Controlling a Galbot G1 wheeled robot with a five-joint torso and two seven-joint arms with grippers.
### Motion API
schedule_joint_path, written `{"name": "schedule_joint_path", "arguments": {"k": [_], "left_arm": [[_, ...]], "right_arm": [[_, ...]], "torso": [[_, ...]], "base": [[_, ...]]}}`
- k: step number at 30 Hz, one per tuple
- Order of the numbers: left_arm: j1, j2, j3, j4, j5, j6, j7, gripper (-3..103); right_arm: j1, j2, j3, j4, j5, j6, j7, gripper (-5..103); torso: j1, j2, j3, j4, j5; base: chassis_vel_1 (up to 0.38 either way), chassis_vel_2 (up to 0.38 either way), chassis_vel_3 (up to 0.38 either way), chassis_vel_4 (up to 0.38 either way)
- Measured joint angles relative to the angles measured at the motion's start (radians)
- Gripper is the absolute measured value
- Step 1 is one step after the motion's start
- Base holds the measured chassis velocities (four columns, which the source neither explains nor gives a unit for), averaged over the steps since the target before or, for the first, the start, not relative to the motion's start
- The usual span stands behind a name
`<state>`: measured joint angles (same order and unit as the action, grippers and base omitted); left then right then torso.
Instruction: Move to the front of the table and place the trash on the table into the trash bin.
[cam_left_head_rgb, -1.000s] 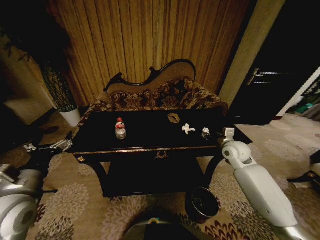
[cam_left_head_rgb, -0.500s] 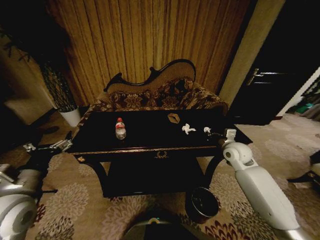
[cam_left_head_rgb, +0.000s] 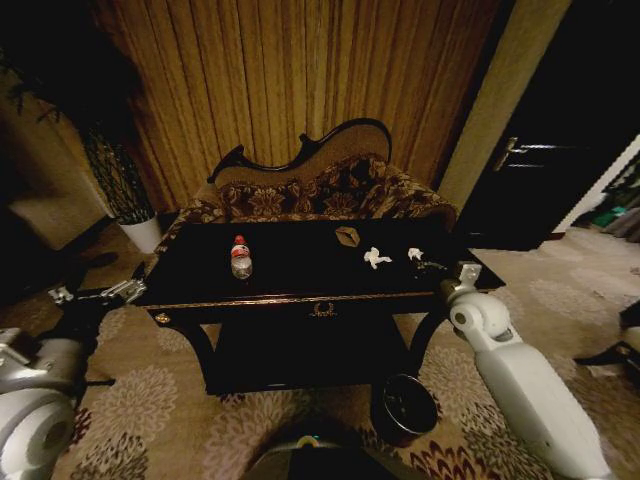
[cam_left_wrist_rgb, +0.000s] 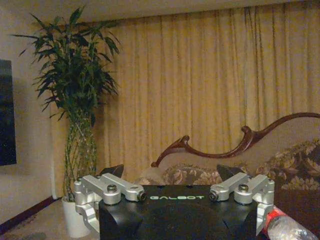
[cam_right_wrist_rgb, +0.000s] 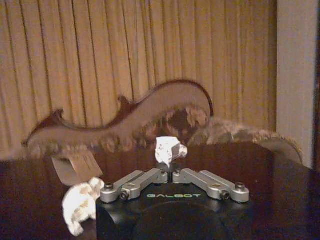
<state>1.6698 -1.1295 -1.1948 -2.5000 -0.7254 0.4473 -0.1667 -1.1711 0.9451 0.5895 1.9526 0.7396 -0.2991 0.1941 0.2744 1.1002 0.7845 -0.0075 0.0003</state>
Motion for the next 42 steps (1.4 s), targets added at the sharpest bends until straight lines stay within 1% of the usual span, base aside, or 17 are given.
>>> {"name": "schedule_joint_path", "arguments": {"k": [2, 6, 15, 29, 42], "left_arm": [[0.004, 0.0, -0.001, 0.0, 0.0, -0.01, 0.0, 100], [0.005, 0.001, -0.004, 0.0, -0.005, -0.027, -0.003, 100], [0.002, 0.003, -0.003, 0.0, -0.017, -0.028, -0.003, 100], [-0.004, 0.009, 0.005, 0.0, -0.017, -0.031, 0.019, 100], [-0.003, 0.007, 0.006, 0.0, -0.015, -0.029, 0.019, 100]], "right_arm": [[-0.041, 0.017, 0.028, 0.043, 0.003, 0.03, -0.008, 0], [-0.092, 0.032, 0.061, 0.109, -0.01, 0.045, -0.025, 0], [-0.136, 0.039, 0.082, 0.216, -0.03, 0.005, -0.033, 0], [-0.155, 0.043, 0.098, 0.247, -0.036, -0.021, -0.026, 0], [-0.165, 0.046, 0.106, 0.261, -0.037, -0.033, -0.023, 0]], "torso": [[0.0, 0.0, 0.0, 0.0001, -0.0003], [0.0, 0.0, 0.0, 0.0001, -0.0004], [0.0, 0.0, 0.0, 0.0002, -0.0004], [0.0, 0.0, 0.0, 0.0002, -0.0003], [0.0, 0.0, 0.0, 0.0002, -0.0004]], "base": [[0.0, 0.0, 0.0, 0.0], [0.0, 0.0, 0.0, 0.0], [0.0, 0.0, 0.0, 0.0], [0.0, 0.0, 0.0, 0.0], [0.0, 0.0, 0.0, 0.0]]}}
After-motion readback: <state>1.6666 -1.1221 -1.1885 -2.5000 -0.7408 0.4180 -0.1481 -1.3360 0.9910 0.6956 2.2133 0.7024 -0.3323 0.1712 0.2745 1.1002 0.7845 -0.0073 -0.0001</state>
